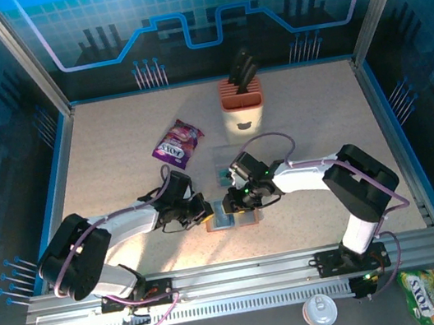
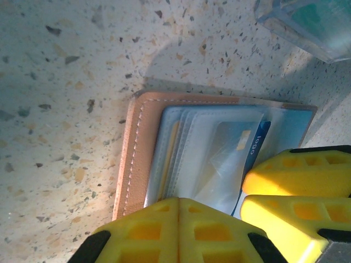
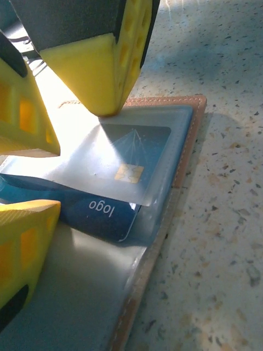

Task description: Take the credit cards out of the card holder

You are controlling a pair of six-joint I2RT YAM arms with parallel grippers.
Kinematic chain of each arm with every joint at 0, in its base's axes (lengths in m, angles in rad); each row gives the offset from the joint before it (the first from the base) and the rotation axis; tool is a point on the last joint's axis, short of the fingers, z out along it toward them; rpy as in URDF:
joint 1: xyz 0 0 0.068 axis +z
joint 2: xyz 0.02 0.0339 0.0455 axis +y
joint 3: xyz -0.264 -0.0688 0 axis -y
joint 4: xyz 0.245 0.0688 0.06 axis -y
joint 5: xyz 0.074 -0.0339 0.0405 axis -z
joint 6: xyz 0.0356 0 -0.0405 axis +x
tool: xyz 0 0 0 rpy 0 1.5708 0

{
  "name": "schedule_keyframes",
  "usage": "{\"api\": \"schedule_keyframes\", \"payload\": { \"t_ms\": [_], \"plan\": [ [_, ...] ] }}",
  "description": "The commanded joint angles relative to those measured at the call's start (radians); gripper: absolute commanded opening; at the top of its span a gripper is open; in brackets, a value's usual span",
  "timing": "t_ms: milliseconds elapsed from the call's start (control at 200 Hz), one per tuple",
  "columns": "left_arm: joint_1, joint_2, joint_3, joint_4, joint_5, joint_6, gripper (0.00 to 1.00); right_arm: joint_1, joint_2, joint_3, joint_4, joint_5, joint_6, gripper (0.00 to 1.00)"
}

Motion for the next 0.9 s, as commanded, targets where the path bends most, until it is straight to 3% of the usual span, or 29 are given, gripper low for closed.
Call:
{"api": "schedule_keyframes", "payload": {
  "t_ms": [0, 895],
  "plan": [
    [0.006, 0.021, 0.01, -0.061, -0.017, 0.022, 0.08, 0.012, -0.019, 0.013, -0.073, 0.036, -0.024, 0.29],
    [-0.005, -0.027, 0.087, -0.121, 0.0, 0.027, 0.09, 0.012, -0.079, 0.02, -0.122, 0.057, -0.047, 0.29]
  ]
}}
